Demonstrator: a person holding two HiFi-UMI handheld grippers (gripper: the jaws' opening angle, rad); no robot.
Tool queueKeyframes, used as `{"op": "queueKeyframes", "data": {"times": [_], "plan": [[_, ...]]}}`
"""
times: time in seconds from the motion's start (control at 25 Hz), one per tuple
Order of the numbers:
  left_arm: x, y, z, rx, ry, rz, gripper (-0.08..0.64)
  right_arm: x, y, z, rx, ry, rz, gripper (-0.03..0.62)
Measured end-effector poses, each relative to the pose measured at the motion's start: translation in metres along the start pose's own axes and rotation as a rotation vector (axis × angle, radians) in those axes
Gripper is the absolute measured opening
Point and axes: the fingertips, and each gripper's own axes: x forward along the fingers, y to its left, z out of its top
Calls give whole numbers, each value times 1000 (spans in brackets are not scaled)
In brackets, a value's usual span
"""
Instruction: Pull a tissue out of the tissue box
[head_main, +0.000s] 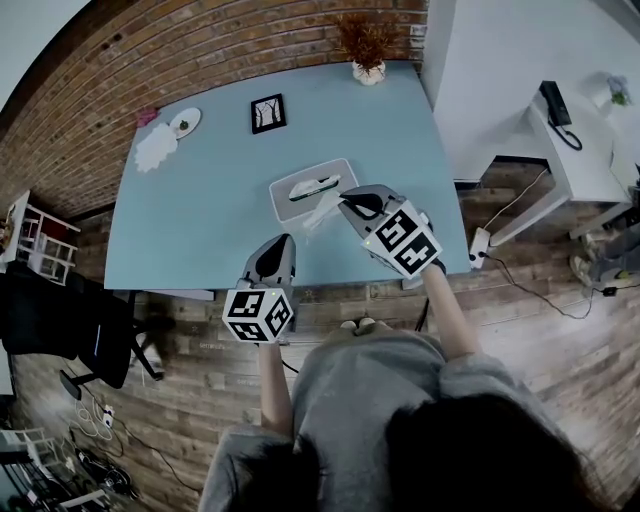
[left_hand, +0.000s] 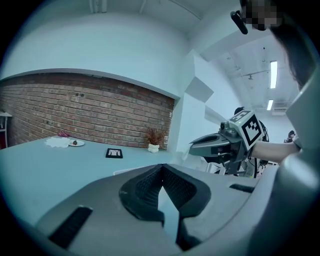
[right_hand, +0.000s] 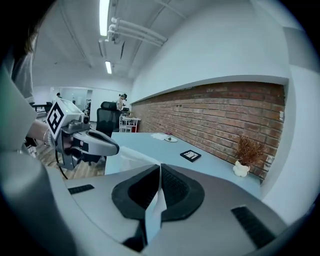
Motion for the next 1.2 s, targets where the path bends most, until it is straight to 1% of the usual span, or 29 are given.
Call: {"op": "queueKeyframes", "data": {"times": [0.12,0.36,0.64,0.96,1.2], "plan": [[-4,-5,-1,4,-1,0,3,-6,4,0,48,-46,1,2],[-11,-16,-1,21,4,12,3,-18,6,-1,96,-95,-3,0],[-20,-23,0,36,-11,23,3,-22,13,-3,123,-145,9,1],[-33,-28,2,58,-20,45,3,-29,24,6,132,-216,55,1],[-39,-27,2,59,-22,63,3,-31,28,7,145,-243,77,1]]}}
